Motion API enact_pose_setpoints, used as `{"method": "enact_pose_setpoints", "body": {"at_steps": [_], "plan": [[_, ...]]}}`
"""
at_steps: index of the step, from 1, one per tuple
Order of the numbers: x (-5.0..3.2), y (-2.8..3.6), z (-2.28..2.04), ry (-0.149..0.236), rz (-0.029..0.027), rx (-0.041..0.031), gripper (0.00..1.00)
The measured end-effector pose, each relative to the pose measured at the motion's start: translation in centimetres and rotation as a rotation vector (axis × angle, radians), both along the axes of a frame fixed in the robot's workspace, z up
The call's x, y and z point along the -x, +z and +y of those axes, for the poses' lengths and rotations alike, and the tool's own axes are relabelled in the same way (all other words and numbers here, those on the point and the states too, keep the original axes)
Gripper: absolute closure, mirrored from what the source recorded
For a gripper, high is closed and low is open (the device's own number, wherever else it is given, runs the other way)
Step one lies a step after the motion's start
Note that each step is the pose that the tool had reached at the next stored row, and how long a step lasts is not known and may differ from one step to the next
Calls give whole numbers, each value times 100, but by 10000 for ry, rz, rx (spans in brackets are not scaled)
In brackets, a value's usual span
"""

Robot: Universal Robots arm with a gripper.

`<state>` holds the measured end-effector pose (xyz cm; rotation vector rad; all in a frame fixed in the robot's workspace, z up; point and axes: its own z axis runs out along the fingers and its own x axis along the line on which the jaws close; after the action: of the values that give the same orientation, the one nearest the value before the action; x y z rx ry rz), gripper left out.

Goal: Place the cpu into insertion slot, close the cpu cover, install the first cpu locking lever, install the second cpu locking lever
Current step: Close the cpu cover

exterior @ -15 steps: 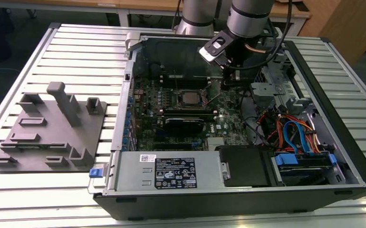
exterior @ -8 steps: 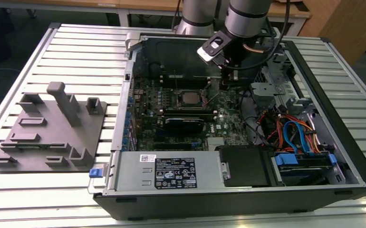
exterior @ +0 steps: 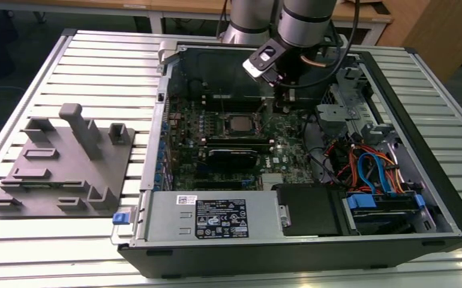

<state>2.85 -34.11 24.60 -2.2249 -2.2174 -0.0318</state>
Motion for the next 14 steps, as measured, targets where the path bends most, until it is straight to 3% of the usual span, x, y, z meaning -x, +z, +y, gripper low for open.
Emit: {"method": "enact_pose_setpoints", "body": {"at_steps": [14], "plan": [[167,-21,20,-2,43,3,90]]}}
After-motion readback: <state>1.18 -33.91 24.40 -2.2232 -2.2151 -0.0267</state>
